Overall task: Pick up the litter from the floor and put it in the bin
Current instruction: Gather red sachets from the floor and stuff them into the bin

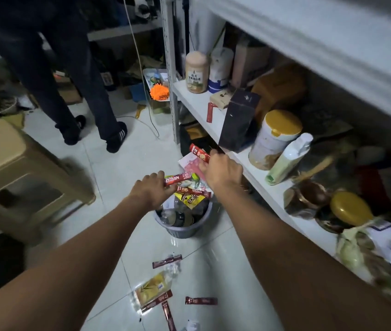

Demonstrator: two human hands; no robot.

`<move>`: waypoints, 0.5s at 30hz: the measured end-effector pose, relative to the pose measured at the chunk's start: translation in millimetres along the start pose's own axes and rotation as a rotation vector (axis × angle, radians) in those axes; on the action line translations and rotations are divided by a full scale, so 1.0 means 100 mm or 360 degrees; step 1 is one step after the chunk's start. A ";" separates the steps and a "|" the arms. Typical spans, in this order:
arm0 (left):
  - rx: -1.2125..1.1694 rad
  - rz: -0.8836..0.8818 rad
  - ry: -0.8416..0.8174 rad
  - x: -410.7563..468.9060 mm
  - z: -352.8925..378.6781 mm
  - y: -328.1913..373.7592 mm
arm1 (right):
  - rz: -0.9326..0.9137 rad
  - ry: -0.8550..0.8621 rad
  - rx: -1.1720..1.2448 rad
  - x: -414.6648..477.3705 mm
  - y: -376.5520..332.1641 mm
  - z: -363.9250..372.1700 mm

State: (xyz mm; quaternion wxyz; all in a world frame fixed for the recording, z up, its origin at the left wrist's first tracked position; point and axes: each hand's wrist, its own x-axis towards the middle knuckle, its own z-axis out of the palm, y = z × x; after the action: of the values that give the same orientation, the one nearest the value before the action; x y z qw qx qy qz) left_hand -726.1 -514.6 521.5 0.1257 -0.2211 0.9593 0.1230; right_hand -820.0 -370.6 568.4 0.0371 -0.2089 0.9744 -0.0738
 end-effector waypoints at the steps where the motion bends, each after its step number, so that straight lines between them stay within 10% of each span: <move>1: -0.0010 0.0025 0.0006 0.09 0.30 -0.05 | 0.0000 0.0017 -0.0001 0.08 0.02 0.23; 15: 0.0400 0.0558 0.0295 0.88 2.38 -0.72 | -0.0131 0.0383 0.0001 0.76 0.09 2.29</move>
State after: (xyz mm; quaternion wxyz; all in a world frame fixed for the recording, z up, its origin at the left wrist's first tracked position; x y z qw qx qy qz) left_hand -725.2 -542.6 259.3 0.0401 -0.0441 0.9982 0.0019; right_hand -868.7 -423.1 337.8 -0.0831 -0.2385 0.9624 -0.1002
